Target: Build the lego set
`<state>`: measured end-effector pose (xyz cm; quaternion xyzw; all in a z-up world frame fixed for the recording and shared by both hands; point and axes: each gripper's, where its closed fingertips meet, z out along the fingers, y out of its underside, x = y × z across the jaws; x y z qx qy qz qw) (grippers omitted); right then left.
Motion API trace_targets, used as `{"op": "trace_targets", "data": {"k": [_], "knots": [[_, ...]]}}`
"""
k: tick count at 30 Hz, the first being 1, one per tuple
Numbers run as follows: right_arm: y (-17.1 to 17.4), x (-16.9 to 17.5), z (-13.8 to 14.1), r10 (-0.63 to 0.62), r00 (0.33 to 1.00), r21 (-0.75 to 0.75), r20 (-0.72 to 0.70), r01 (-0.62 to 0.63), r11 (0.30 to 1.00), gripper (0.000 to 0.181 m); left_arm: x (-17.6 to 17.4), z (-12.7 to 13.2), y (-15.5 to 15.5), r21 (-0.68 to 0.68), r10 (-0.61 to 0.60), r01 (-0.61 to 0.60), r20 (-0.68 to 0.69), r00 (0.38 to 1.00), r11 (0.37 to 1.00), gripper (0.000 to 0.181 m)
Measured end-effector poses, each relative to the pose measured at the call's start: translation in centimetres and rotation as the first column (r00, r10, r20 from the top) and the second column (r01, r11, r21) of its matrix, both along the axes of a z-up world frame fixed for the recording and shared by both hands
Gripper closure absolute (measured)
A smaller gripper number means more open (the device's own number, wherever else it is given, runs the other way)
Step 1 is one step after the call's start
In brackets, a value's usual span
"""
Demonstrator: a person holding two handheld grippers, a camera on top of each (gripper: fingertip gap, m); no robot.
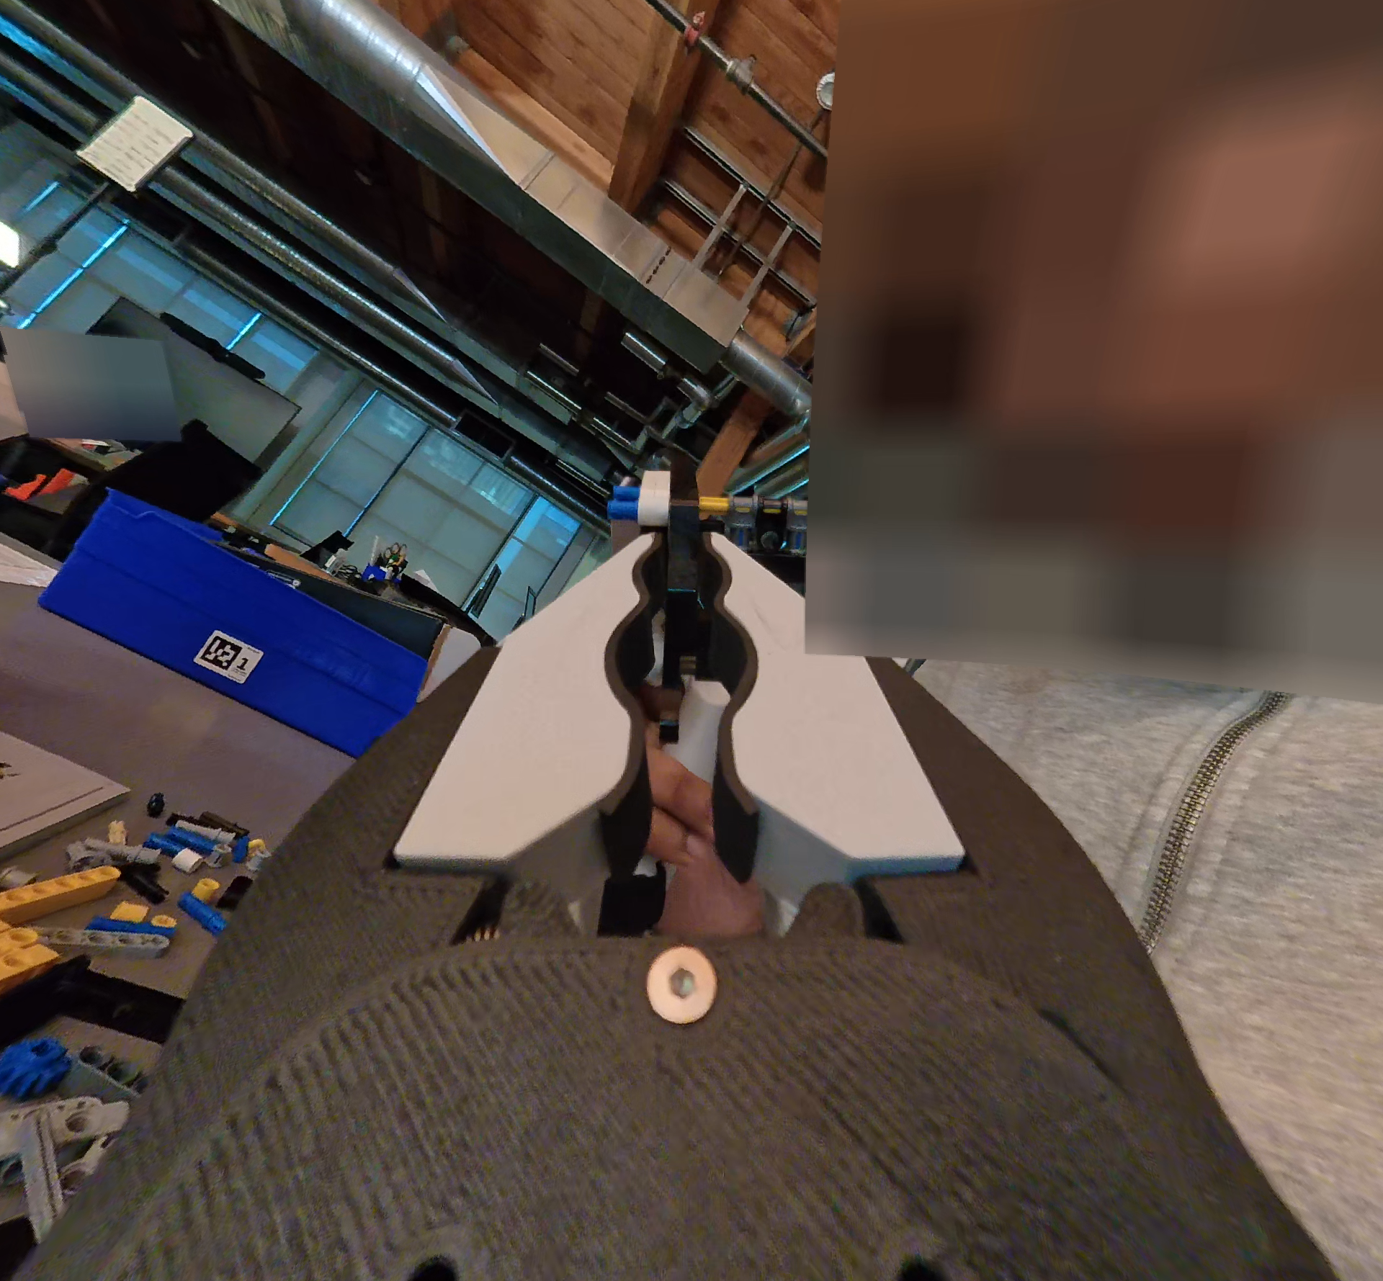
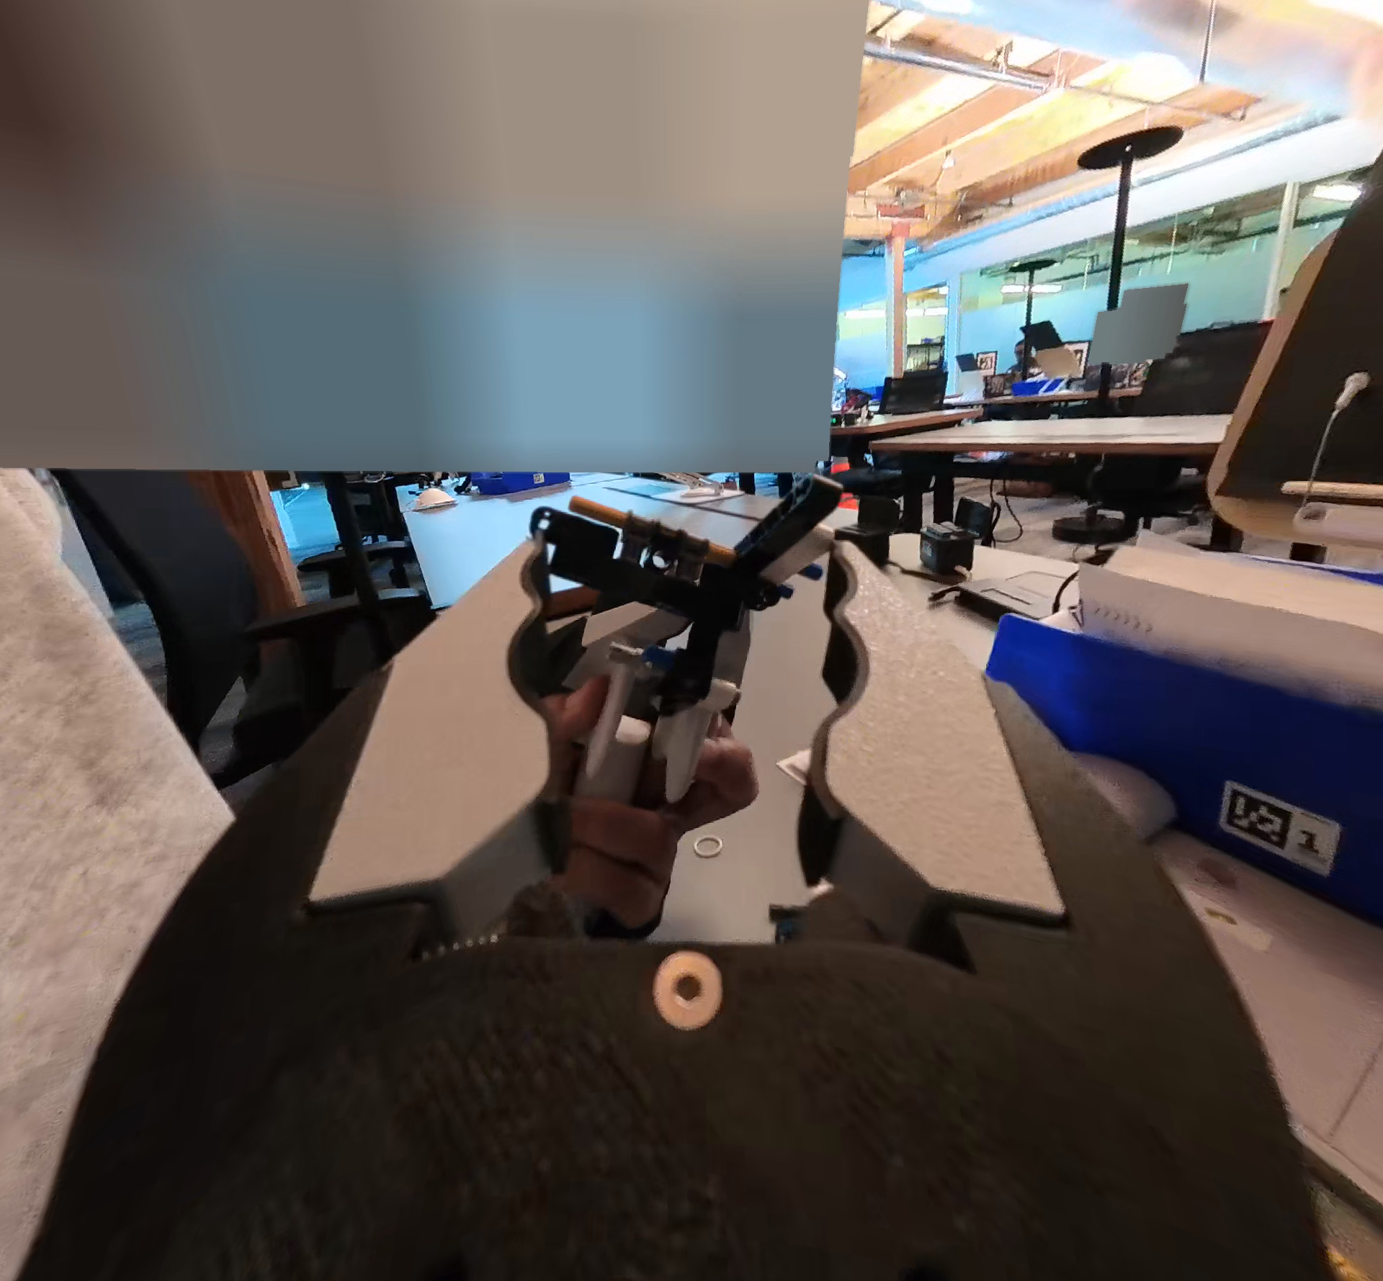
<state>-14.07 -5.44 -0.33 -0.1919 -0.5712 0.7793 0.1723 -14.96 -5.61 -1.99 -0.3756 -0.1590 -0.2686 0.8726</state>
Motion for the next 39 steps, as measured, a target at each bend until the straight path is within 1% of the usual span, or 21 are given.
{"op": "trace_targets", "data": {"k": [10, 18, 31, 39], "knots": [[0.31, 0.15, 0.32, 0.012, 1.000, -0.037, -0.022, -0.013, 0.999, 0.110, 0.18, -0.05, 0.17, -0.013, -0.002, 0.002, -0.010, 1.000, 1.000, 0.177], [0.54, 0.22, 0.49, 0.074, 0.997, -0.097, 0.010, -0.073, 0.993, 0.110, 0.27, -0.14, 0.28, -0.022, -0.008, 0.007, -0.016, 1.000, 1.000, 0.177], [0.54, 0.11, 0.24, 0.103, 0.994, -0.117, 0.038, -0.098, 0.988, 0.112, 0.14, -0.21, 0.27, -0.020, -0.005, 0.005, -0.009, 1.000, 1.000, 0.177], [0.62, 0.26, 0.28, 0.109, 0.994, -0.120, 0.031, -0.105, 0.987, 0.113, 0.27, -0.15, 0.33, -0.020, -0.007, 0.007, -0.014, 1.000, 1.000, 0.177]]}}
